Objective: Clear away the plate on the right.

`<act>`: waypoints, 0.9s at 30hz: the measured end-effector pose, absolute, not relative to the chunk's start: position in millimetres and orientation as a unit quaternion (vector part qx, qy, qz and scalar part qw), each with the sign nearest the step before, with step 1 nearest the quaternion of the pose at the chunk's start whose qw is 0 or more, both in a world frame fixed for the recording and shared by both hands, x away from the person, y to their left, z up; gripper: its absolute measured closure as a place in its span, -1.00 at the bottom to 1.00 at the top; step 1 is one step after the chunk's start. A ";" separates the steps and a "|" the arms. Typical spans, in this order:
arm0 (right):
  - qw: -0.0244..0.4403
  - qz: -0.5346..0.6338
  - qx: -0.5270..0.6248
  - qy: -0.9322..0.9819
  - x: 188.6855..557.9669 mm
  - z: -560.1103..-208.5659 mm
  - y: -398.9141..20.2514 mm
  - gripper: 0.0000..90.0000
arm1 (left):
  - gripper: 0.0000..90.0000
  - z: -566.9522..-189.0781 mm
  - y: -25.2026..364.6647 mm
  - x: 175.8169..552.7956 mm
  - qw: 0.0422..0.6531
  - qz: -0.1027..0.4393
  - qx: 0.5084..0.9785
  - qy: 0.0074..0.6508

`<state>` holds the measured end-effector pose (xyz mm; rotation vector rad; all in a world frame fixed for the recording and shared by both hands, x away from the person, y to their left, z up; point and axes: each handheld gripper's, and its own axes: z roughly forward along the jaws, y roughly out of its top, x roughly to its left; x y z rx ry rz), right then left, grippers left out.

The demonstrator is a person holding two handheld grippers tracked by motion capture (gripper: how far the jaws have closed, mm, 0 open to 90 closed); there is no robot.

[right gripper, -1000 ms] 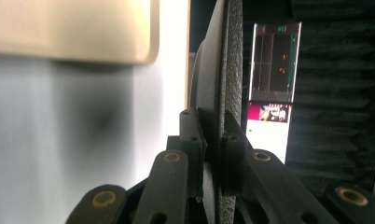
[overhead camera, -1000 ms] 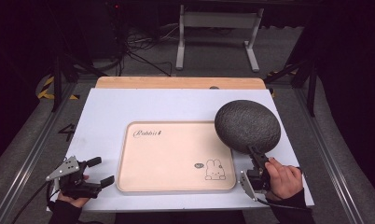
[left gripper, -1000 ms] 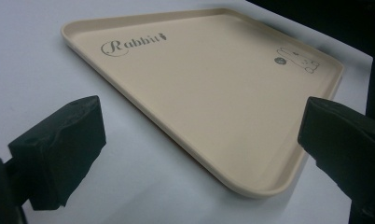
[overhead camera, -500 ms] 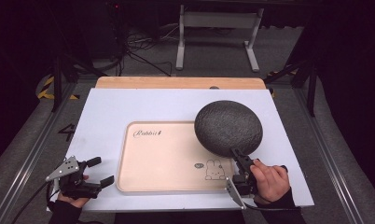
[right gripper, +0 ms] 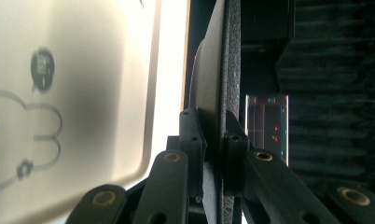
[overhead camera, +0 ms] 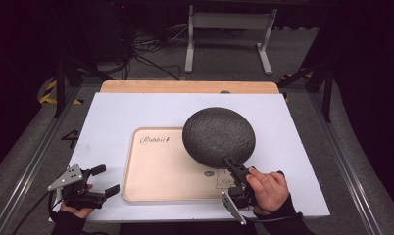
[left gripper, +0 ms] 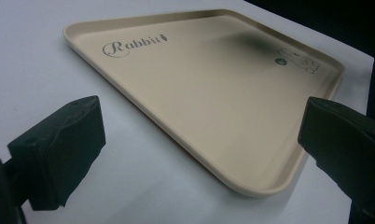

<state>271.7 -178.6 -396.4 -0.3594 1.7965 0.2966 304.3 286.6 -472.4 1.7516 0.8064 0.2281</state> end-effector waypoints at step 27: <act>0.547 0.183 -0.196 0.793 271.5 -406.4 -129.2 0.85 | -0.97 -472.5 286.9 305.4 0.565 0.094 0.746 0.341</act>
